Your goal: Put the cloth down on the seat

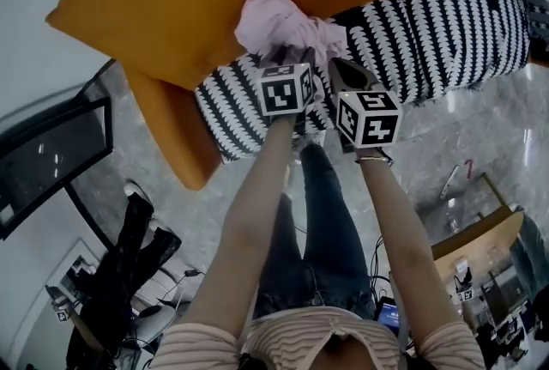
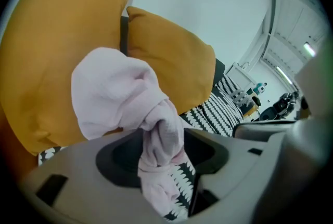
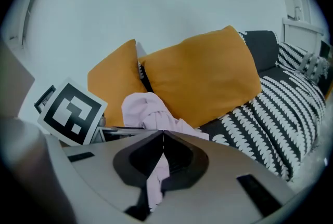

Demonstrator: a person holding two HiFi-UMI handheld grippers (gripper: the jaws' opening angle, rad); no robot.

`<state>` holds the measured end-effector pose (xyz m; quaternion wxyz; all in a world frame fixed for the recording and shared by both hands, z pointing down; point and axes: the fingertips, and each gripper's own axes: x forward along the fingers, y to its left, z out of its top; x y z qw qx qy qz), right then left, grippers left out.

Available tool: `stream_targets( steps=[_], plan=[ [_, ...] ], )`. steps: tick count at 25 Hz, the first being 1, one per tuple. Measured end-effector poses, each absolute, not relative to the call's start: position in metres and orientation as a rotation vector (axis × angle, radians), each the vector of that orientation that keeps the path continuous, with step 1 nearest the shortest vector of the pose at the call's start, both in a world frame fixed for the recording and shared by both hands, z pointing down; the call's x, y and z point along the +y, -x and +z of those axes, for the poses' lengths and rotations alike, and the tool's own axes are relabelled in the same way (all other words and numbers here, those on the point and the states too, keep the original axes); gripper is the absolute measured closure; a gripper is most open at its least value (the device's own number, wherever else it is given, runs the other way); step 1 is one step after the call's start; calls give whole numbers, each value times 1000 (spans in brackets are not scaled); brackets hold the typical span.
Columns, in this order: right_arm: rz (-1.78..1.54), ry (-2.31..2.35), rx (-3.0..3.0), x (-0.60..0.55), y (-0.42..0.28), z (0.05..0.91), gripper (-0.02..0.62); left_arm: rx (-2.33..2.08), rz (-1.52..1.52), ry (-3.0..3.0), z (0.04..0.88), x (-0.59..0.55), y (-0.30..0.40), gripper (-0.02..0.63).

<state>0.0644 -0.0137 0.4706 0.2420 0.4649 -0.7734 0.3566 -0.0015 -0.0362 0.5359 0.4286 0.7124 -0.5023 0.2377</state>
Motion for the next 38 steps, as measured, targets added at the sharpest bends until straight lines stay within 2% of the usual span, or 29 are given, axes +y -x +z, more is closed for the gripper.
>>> stream_targets(
  steps=[8,14,21,24,29,38],
  plan=[
    [936,-1327,-2188,21,-98,425,586,-1298,535,-1869,482,0,-31,382],
    [892,-1370,-2262,63,-98,387,586,-1282,458,-1961,438,42,-36,396],
    [845,-1408,-2327,101,-96,356,586,-1294,419,-2052,398,78,-33,467],
    [836,-1422,-2345,113,-97,341,586,-1305,415,-2095,377,90,-32,533],
    [811,-1450,-2387,133,-99,313,586,-1308,383,-2151,342,113,-30,591],
    [726,-1472,-2497,173,-96,264,588,-1339,315,-2285,279,158,-22,594]
  ],
)
